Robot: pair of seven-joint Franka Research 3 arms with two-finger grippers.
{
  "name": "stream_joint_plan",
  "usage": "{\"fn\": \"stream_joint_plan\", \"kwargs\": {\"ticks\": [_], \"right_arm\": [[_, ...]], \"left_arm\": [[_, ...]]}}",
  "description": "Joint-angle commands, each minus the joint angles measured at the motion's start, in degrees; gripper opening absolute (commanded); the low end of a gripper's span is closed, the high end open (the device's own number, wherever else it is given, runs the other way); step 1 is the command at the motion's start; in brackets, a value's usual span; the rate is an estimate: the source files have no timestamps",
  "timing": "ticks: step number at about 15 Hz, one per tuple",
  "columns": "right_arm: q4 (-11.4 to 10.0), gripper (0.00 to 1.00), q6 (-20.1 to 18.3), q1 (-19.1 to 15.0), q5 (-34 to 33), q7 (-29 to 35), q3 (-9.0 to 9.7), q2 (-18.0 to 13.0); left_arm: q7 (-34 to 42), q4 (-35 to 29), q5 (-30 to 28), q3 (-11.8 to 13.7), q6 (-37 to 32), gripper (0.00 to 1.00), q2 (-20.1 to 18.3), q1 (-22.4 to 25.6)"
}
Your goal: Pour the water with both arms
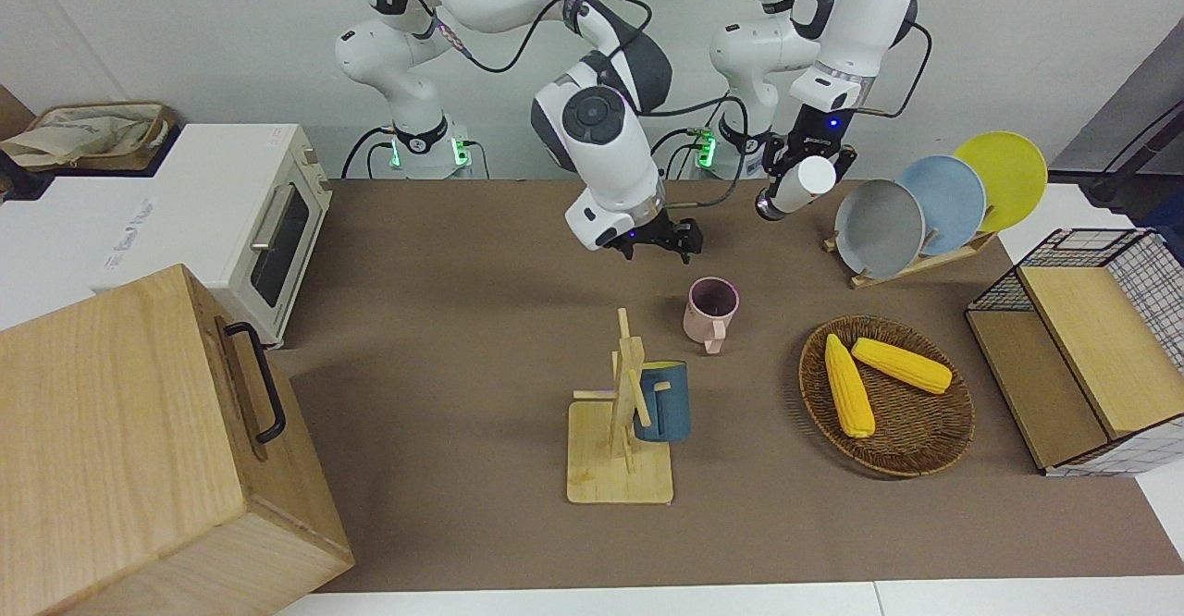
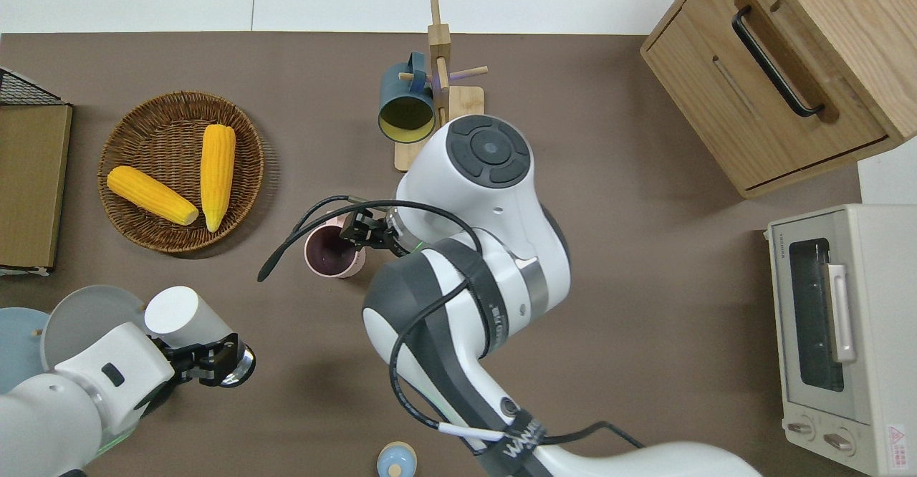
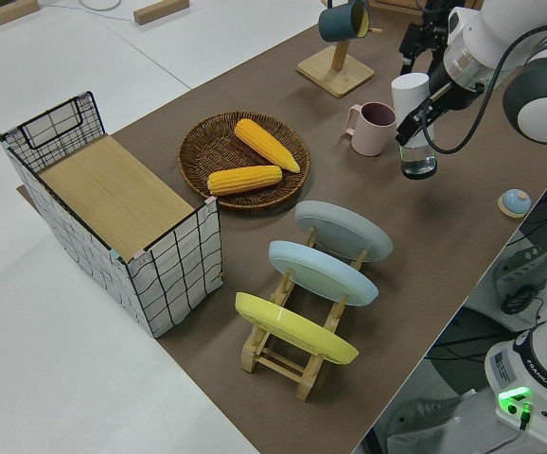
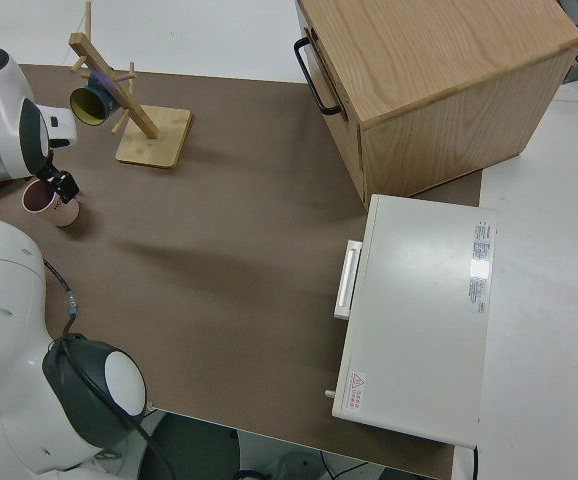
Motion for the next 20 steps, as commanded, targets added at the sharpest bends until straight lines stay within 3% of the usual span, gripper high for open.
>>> {"fn": "stream_joint_plan", "kwargs": {"ticks": [1,6,9,11,13,14,17,20], "right_arm": [[-1.4,0.992,-7.1,-5.7,-3.8,-6.1,0.29,-7.0],[-1.4,0.992,-15.4,-12.6,-11.7,-17.3,0.29,-11.8],[-1.4,0.992,-19.3,-16.3,-14.8,-23.9,0.2,-14.3],[-1.6,0.992,-22.3,-19.2,-20.2,-31.0,0.29,-16.3],[-2.2,0.992,-24.3,-23.1,-21.2,-36.0,0.29,-17.9],[-3.4,0.992,-24.5,-25.6,-21.3,-39.0,0.29,-19.0],[-3.9,0.992,-25.9,-28.1,-22.8,-40.6,0.2,-20.5],[-3.8,0.992,-26.9,-30.9,-24.0,-42.7,0.29,-21.3]], "left_arm": [[0.3,-0.3,-5.1,-3.0,2.8,0.0,0.0,-0.9],[0.5,-0.2,-10.2,-8.2,4.9,0.0,1.6,-0.8],[0.5,-0.2,-10.6,-9.0,5.2,0.0,2.4,-0.8],[0.0,-0.2,-10.6,-11.1,5.8,0.0,3.0,-0.3],[-0.7,0.5,-10.6,-12.6,6.7,0.0,4.8,0.3],[-1.6,0.9,-10.4,-12.8,7.0,0.0,5.7,0.4],[-2.3,3.7,-9.3,-12.8,7.0,0.0,9.4,0.6],[-6.6,6.8,-2.7,-12.9,6.6,0.0,14.3,0.8]]}}
